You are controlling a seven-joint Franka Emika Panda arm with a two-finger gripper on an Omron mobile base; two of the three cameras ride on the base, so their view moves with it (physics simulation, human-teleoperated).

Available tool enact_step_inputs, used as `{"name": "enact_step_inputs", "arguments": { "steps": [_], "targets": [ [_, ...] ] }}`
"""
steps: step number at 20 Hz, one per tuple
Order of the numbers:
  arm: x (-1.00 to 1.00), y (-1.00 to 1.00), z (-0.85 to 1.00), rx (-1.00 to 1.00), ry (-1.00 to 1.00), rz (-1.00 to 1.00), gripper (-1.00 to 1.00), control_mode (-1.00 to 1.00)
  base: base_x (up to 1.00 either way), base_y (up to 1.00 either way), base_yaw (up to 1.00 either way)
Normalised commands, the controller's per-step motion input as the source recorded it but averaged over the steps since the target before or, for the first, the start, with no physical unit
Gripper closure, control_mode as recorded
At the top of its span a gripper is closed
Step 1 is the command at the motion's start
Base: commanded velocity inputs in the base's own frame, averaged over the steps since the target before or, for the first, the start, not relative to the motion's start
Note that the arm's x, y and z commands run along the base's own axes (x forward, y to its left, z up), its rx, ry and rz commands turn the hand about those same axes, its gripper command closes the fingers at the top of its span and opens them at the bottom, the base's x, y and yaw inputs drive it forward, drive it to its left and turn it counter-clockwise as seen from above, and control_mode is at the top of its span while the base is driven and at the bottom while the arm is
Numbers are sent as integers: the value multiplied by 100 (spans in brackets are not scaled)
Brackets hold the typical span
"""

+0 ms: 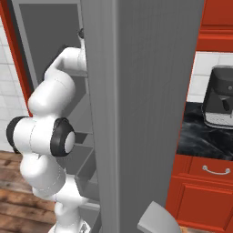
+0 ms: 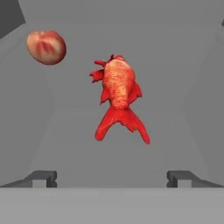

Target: Take the fish out of the fridge, briefly rinse it in the sink, and place it on the tray next to the sink.

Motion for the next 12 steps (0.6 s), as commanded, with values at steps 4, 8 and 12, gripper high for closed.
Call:
{"name": "enact_step_inputs", "arguments": {
  "steps": [4, 8, 12],
  "targets": [
    [69, 0, -25, 0, 0, 0, -100, -100, 0, 0, 0],
    [66, 0, -27, 0, 0, 0, -100, -100, 0, 0, 0],
    [63, 0, -34, 0, 0, 0, -100, -100, 0, 0, 0]
  ]
}}
